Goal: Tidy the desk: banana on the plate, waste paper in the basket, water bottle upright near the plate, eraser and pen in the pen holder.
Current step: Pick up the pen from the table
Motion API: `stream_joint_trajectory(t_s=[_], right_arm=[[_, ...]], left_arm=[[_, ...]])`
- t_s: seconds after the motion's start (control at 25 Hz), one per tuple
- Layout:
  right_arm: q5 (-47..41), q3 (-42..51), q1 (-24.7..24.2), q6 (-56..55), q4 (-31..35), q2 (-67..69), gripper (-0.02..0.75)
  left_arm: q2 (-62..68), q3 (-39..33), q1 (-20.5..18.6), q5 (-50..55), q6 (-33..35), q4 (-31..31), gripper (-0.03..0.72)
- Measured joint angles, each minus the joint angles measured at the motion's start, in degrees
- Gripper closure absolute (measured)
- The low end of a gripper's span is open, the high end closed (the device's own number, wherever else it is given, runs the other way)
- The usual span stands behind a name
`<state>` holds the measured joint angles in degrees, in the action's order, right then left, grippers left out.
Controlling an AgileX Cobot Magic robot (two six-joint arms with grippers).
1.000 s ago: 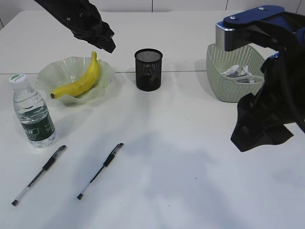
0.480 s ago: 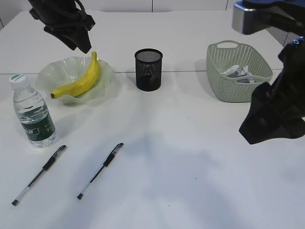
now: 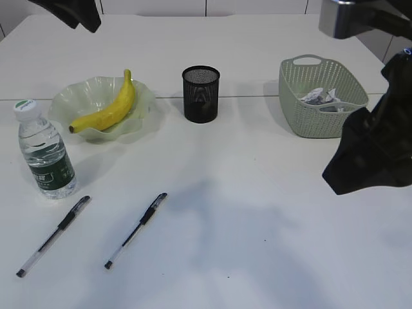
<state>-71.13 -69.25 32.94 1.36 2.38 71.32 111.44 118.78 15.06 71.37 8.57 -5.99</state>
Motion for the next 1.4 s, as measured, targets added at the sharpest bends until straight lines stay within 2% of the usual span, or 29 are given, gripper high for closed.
stream_joint_trajectory(t_s=[0.44,0.88,1.4], right_arm=[[0.0,0.0,0.0,0.0,0.3,0.0,0.276],[0.0,0.0,0.0,0.0,0.5,0.0,0.276],[0.0,0.0,0.0,0.3,0.5,0.0,0.276]], left_arm=[[-5.1,-0.4,2.5,0.5,-2.7,2.9,0.419],[-14.2,-16.3,2.9,0.6,-4.7,6.4,0.420],[-25.9,-27.7,2.9,0.6,-6.5,6.5,0.420]])
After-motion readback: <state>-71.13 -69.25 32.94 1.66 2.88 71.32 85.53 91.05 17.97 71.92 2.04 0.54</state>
